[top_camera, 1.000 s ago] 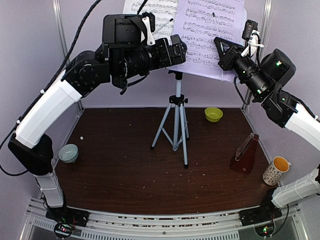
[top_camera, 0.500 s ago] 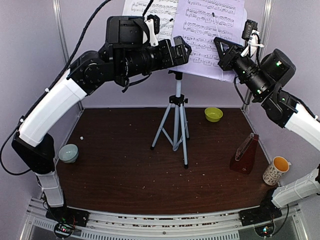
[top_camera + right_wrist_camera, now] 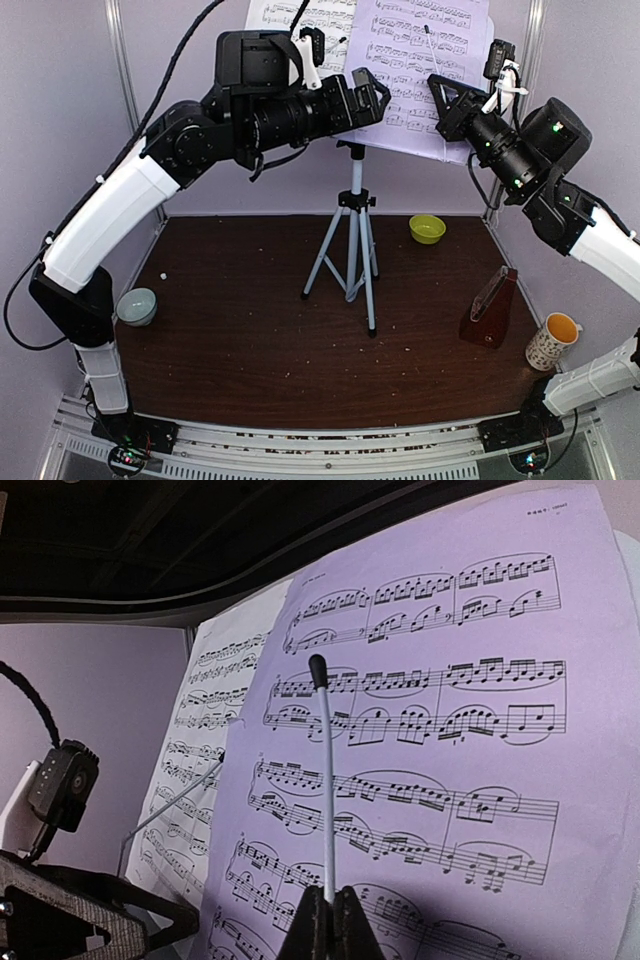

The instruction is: Set up the instrument practice props

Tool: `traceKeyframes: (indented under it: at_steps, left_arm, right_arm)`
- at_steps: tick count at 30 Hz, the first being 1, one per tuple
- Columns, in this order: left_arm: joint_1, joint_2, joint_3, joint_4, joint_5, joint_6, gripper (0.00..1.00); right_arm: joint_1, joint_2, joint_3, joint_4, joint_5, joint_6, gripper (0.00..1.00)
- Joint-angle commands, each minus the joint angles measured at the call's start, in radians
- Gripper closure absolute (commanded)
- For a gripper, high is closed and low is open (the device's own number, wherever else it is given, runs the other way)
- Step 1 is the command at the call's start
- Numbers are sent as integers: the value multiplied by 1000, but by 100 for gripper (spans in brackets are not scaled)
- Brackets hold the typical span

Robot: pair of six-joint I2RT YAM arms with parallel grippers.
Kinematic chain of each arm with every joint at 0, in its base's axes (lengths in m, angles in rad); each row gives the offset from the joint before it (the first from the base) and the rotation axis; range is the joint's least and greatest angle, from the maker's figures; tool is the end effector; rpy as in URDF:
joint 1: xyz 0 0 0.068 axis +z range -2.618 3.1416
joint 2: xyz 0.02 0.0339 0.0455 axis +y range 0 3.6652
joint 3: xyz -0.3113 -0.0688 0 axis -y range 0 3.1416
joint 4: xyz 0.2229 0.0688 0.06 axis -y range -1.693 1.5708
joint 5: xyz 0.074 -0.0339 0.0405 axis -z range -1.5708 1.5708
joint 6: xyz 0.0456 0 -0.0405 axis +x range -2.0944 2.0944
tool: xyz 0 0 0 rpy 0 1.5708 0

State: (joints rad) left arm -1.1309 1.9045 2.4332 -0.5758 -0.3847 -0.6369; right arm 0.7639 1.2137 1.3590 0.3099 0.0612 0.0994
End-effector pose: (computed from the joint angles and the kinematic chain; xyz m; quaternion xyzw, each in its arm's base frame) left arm 0.1860 -0.3549 0.5664 0.0457 0.7209 -0.4362 0.5366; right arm 0.1683 0.1574 0.5493 -0.1480 0.5086 0.3401 0.7770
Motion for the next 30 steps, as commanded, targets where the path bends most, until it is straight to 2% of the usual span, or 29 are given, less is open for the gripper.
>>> traceKeyframes:
  at_steps: [1, 19, 26, 30]
  left_arm:
    - [9, 16, 29, 57, 42, -11, 2]
    - [36, 73, 65, 72, 102, -53, 2]
    - [37, 71, 80, 87, 113, -20, 2]
    - [24, 35, 77, 114, 95, 52, 2]
  right_arm:
    - [11, -9, 24, 23, -15, -15, 100]
    - [14, -2, 29, 24, -28, -18, 100]
    - [15, 10, 38, 20, -24, -19, 100]
    - [16, 15, 43, 16, -17, -21, 93]
